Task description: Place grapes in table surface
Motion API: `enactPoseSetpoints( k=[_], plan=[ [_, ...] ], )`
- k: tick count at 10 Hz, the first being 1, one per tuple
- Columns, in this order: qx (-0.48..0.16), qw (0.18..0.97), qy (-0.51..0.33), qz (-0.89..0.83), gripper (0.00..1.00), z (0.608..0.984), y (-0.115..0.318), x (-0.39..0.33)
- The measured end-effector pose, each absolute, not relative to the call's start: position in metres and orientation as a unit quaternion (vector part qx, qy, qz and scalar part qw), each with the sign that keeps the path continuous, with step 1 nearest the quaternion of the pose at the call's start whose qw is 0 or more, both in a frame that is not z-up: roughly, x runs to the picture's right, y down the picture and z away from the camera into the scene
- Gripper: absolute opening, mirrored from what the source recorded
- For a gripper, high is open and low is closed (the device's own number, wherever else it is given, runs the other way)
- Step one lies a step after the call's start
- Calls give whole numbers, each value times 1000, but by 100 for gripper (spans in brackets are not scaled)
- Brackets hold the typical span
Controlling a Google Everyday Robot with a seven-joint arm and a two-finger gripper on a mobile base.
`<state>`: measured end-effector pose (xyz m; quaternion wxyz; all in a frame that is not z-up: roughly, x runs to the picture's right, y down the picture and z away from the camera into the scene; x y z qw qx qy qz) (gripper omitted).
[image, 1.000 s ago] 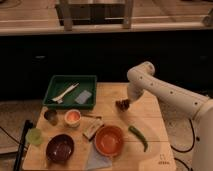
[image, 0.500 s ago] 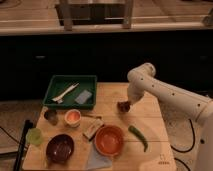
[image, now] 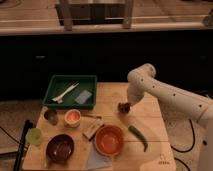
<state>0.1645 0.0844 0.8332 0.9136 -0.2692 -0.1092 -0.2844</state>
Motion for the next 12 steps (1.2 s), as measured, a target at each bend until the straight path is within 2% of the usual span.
enactPoseSetpoints(
  k=[5, 12],
  plan=[
    [-270, 903, -141, -305, 4, 799, 70, 147],
    [-267, 895, -144, -326, 4, 751, 50, 129]
  ],
)
